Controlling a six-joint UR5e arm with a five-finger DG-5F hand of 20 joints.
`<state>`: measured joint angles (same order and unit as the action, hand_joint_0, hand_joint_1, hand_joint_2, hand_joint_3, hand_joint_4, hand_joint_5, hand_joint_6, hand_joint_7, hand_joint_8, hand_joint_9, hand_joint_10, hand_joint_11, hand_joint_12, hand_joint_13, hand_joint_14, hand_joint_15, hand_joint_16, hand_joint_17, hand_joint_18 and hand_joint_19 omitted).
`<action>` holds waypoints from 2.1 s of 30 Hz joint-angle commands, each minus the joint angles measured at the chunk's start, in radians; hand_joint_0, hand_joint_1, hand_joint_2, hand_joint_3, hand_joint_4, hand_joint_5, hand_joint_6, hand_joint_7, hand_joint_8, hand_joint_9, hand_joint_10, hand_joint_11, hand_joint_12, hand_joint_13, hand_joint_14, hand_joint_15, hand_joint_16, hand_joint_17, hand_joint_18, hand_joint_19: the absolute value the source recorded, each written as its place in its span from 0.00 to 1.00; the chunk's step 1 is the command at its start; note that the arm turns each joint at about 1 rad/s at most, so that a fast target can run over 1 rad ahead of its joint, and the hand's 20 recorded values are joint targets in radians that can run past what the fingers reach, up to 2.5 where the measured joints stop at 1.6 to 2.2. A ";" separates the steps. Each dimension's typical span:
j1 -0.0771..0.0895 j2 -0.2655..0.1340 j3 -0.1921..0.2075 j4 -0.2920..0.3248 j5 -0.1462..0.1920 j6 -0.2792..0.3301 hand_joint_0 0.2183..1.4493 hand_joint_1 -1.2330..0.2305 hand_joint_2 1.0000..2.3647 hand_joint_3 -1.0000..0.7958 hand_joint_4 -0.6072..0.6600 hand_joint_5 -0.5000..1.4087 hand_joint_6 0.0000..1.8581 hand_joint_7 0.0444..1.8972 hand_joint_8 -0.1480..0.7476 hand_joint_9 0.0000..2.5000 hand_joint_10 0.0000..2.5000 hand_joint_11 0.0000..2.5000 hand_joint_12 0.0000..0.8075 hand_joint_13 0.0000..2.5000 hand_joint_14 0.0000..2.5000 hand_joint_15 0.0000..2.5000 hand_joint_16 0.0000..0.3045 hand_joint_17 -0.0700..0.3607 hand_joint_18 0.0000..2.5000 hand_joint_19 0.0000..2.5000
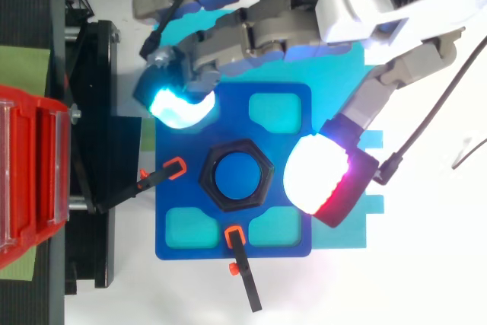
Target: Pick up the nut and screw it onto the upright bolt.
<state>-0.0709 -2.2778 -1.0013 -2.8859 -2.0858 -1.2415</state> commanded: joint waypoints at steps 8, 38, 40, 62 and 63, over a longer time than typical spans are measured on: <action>0.059 -0.008 -0.083 0.100 0.073 0.042 0.20 0.75 0.00 0.28 0.61 0.16 0.27 0.29 0.40 0.17 0.00 0.00 0.37 0.02 0.00 0.00 0.12 0.36 0.00 0.00; 0.043 -0.040 -0.103 0.117 0.061 0.070 0.20 0.81 0.00 0.28 0.67 0.19 0.27 0.45 0.43 0.14 0.00 0.00 0.37 0.00 0.00 0.00 0.12 0.36 0.00 0.00; 0.042 -0.040 -0.103 0.114 0.061 0.066 0.21 0.81 0.00 0.28 0.68 0.19 0.27 0.47 0.44 0.16 0.00 0.00 0.37 0.01 0.00 0.00 0.12 0.36 0.00 0.00; 0.008 -0.040 -0.091 0.126 0.013 0.031 0.23 0.72 0.00 0.28 0.64 0.23 0.30 0.71 0.47 0.25 0.00 0.00 0.32 0.08 0.00 0.00 0.09 0.31 0.00 0.00; 0.006 -0.040 -0.091 0.126 0.010 0.030 0.23 0.71 0.00 0.28 0.64 0.23 0.30 0.71 0.48 0.26 0.00 0.00 0.32 0.08 0.00 0.00 0.09 0.31 0.00 0.00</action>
<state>-0.0562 -2.3174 -1.0942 -2.7584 -2.0635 -1.2065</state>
